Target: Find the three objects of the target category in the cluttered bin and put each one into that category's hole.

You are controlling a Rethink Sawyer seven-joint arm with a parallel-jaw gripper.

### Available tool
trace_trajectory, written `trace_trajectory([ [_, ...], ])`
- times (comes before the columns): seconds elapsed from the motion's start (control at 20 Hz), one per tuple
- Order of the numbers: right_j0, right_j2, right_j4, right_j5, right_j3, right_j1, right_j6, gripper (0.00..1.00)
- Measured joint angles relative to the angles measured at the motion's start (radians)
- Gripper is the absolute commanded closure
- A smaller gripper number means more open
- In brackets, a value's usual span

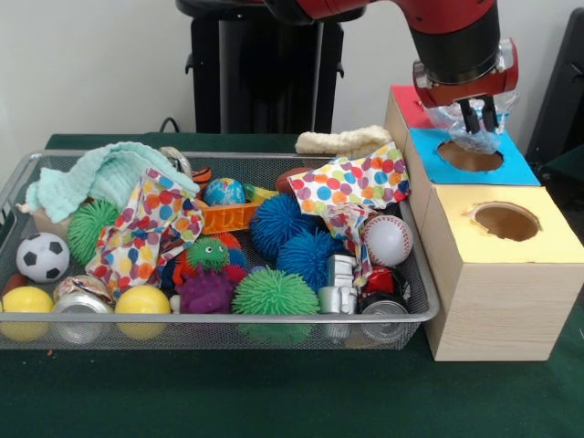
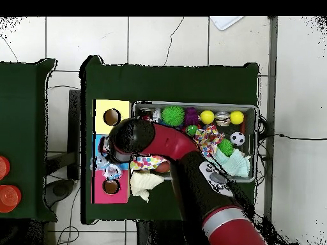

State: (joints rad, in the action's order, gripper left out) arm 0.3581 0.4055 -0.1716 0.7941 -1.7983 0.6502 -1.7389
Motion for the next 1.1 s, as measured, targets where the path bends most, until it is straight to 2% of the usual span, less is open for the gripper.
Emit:
trace_trajectory([
  [1.1, -0.011, -0.020, 0.000, 0.000, -0.007, -0.002, 0.000, 1.00],
])
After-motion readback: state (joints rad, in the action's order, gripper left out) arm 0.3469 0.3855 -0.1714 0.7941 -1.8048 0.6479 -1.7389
